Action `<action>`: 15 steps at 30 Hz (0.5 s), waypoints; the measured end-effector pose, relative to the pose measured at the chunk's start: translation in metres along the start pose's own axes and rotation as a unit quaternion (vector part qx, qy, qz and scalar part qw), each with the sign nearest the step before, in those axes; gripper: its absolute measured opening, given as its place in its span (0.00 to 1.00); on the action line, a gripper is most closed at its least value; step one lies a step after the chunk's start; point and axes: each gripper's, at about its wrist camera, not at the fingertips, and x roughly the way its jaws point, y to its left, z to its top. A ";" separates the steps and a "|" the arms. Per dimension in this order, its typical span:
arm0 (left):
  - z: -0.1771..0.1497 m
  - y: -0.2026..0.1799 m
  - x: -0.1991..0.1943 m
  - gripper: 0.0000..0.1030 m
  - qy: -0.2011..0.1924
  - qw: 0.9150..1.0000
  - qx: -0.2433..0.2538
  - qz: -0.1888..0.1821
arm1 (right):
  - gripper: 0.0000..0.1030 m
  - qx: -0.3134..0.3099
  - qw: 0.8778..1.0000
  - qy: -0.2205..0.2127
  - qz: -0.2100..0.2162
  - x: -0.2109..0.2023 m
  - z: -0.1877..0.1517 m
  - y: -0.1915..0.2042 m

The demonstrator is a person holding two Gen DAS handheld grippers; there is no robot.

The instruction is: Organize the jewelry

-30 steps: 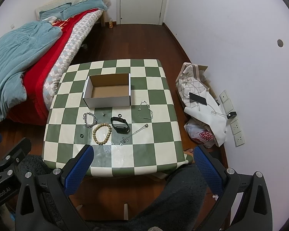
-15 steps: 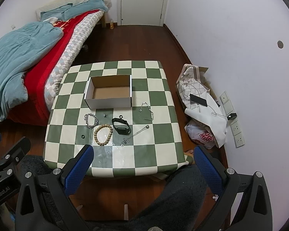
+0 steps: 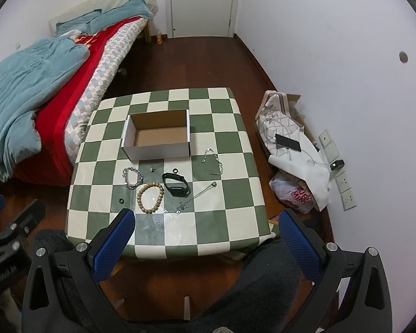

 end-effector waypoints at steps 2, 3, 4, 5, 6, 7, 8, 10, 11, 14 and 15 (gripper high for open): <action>0.008 0.000 0.017 1.00 -0.004 1.000 0.006 0.025 | 1.00 0.014 1.000 -0.001 -0.003 0.009 0.005 -0.008; 0.008 0.000 0.024 1.00 -0.004 0.999 0.007 0.032 | 1.00 0.020 1.000 -0.001 -0.005 0.016 0.007 -0.012; 0.010 0.000 0.035 1.00 -0.003 0.999 0.010 0.043 | 1.00 0.025 1.000 0.000 -0.007 0.024 0.007 -0.015; 0.012 -0.001 0.049 1.00 0.002 0.998 0.014 0.054 | 1.00 0.032 0.999 0.002 -0.009 0.033 0.011 -0.019; 0.012 -0.003 0.062 1.00 0.008 0.998 0.018 0.061 | 1.00 0.035 0.999 0.003 -0.010 0.041 0.011 -0.022; 0.009 -0.006 0.076 1.00 0.016 0.997 0.022 0.066 | 1.00 0.039 0.999 0.006 -0.012 0.053 0.013 -0.025; 0.008 -0.009 0.089 1.00 0.025 0.997 0.027 0.072 | 0.99 0.041 0.999 0.010 -0.013 0.065 0.014 -0.026; 0.006 -0.016 0.119 1.00 0.050 0.995 0.039 0.076 | 0.93 0.043 0.999 0.023 -0.011 0.093 0.017 -0.028; 0.002 -0.020 0.128 1.00 0.058 0.994 0.044 0.081 | 0.86 0.044 0.998 0.034 -0.010 0.111 0.016 -0.028; -0.009 -0.037 0.167 1.00 0.088 0.989 0.073 0.097 | 0.73 0.043 0.996 0.074 -0.001 0.163 0.016 -0.027; -0.012 -0.044 0.179 1.00 0.093 0.986 0.085 0.106 | 0.69 0.042 0.995 0.088 -0.001 0.184 0.015 -0.026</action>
